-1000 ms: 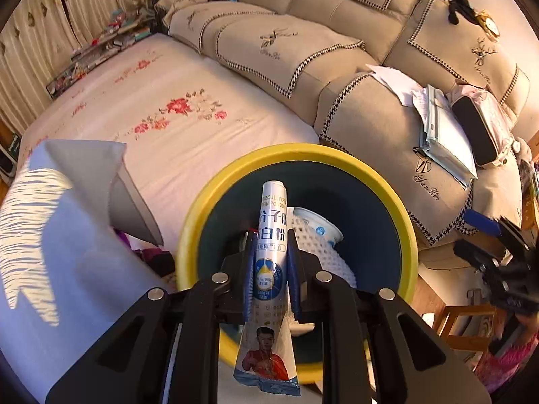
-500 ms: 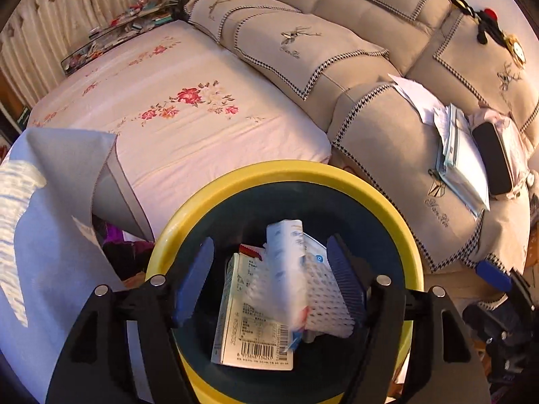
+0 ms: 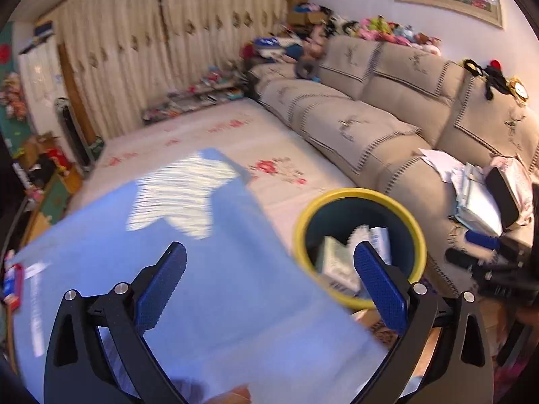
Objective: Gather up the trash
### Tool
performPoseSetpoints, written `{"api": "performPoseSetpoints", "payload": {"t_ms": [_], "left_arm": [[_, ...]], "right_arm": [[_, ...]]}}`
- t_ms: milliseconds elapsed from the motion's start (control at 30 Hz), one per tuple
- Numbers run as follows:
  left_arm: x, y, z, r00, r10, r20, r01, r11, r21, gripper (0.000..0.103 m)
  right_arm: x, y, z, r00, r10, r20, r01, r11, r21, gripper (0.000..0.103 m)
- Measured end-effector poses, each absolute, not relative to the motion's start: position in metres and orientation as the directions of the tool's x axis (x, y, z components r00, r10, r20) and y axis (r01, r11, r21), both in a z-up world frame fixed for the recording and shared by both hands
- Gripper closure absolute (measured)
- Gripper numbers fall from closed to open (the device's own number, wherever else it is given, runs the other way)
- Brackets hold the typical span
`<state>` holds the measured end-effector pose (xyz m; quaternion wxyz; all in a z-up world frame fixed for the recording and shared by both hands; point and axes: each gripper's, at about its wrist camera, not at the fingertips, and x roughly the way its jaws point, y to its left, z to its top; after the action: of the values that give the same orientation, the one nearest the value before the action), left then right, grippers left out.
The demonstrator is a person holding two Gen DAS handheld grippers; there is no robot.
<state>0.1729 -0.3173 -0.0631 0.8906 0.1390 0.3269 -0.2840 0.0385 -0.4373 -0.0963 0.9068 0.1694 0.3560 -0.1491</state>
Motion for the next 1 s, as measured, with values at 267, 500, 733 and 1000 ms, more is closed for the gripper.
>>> {"api": "performPoseSetpoints", "payload": {"t_ms": [267,500,733,1000], "left_arm": [[0.122,-0.165,-0.03,0.825,-0.195,-0.531,0.292,0.951,0.104,0.005],[0.081,-0.086,-0.021,0.876,-0.144,-0.46,0.184,0.982,0.043,0.005],[0.052,-0.063,-0.026,0.884,-0.149,-0.443,0.176,0.984,0.022,0.005],[0.047,-0.064,-0.033,0.88,-0.145,-0.453,0.178,0.984,0.031,0.005]], "right_arm": [[0.035,-0.345,-0.04,0.784,-0.219,-0.58,0.308,0.949,0.058,0.018],[0.033,-0.297,-0.027,0.803,-0.24,-0.546,0.278,0.961,-0.013,0.015],[0.03,-0.283,-0.027,0.81,-0.223,-0.543,0.275,0.961,0.014,0.014],[0.034,-0.283,-0.033,0.804,-0.205,-0.558,0.27,0.962,0.036,0.014]]}}
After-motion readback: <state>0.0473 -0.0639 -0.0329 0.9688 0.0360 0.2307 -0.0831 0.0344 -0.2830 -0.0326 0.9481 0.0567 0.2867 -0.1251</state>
